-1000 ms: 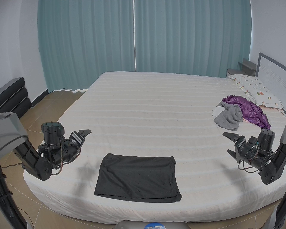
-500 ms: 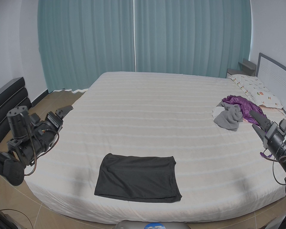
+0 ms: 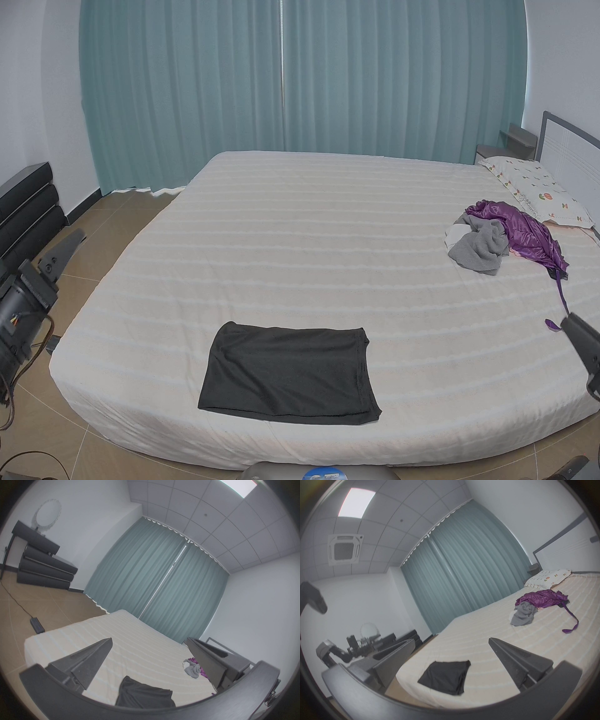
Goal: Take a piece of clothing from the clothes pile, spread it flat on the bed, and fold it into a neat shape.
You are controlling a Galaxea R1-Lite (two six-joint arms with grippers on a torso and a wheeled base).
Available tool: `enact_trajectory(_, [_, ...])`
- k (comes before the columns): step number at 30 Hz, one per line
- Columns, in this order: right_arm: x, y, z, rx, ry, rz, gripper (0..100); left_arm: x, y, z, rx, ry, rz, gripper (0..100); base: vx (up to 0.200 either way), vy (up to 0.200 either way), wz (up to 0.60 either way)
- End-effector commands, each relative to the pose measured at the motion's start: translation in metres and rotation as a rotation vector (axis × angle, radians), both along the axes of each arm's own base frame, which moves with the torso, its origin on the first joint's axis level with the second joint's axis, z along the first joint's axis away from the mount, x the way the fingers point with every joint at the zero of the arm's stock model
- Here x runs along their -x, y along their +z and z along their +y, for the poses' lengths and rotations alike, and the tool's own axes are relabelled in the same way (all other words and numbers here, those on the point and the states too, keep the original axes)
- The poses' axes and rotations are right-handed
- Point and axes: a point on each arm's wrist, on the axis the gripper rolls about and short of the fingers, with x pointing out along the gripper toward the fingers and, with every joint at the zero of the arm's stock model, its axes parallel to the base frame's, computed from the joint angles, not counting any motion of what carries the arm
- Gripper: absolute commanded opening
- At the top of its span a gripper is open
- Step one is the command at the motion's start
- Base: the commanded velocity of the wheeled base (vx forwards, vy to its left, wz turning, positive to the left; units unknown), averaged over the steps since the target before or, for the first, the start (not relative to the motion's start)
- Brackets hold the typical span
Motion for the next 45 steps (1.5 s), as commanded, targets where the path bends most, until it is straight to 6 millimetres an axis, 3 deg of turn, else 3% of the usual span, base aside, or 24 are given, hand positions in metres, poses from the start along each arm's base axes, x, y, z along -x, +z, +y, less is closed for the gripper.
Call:
enact_trajectory(1, [0.068, -0.005, -0.003, 0.162, 0.091, -0.194, 100, 0.083, 0.003, 0.011, -0.101, 0.03, -0.138, 100, 0.0, 0.0, 0.0])
enact_trajectory(2, [0.077, -0.008, -0.004, 0.199, 0.091, -0.17, 100, 0.097, 0.002, 0.013, -0.122, 0.03, -0.14, 100, 0.0, 0.0, 0.0])
enact_trajectory(8, [0.105, -0.009, -0.009, 0.288, 0.117, -0.196, 100, 0.134, -0.009, 0.018, -0.214, 0.042, -0.153, 100, 0.0, 0.0, 0.0])
enact_trajectory(13, [0.112, -0.003, -0.011, 0.323, 0.059, -0.221, 100, 0.159, -0.02, 0.021, -0.266, 0.07, -0.21, 100, 0.0, 0.0, 0.0])
enact_trajectory(20, [0.113, 0.002, -0.015, 0.416, -0.163, -0.228, 100, 0.179, -0.035, 0.023, -0.35, 0.114, -0.224, 100, 0.0, 0.0, 0.0])
enact_trajectory(27, [0.128, 0.01, -0.015, 0.445, -0.377, -0.111, 100, 0.189, -0.031, 0.019, -0.412, 0.236, -0.255, 100, 0.0, 0.0, 0.0])
enact_trajectory(32, [0.148, 0.0, -0.009, 0.475, -0.341, -0.155, 100, 0.194, -0.044, 0.018, -0.503, 0.253, -0.274, 100, 0.0, 0.0, 0.0])
enact_trajectory(34, [0.144, -0.005, -0.007, 0.509, -0.244, -0.17, 100, 0.189, -0.051, 0.017, -0.53, 0.236, -0.259, 100, 0.0, 0.0, 0.0])
enact_trajectory(40, [0.131, -0.012, -0.008, 0.511, -0.311, -0.199, 100, 0.177, -0.069, 0.017, -0.607, 0.238, -0.236, 100, 0.0, 0.0, 0.0])
enact_trajectory(41, [0.117, -0.026, -0.009, 0.513, -0.349, -0.192, 100, 0.17, -0.081, 0.017, -0.631, 0.241, -0.237, 100, 0.0, 0.0, 0.0])
enact_trajectory(42, [0.116, -0.028, -0.009, 0.512, -0.353, -0.193, 100, 0.169, -0.083, 0.017, -0.635, 0.241, -0.235, 100, 0.0, 0.0, 0.0])
enact_trajectory(43, [0.101, -0.047, -0.009, 0.512, -0.38, -0.209, 100, 0.162, -0.097, 0.017, -0.659, 0.246, -0.237, 100, 0.0, 0.0, 0.0])
enact_trajectory(45, [0.089, -0.068, -0.009, 0.532, -0.392, -0.244, 100, 0.162, -0.099, 0.017, -0.651, 0.241, -0.223, 100, 0.0, 0.0, 0.0])
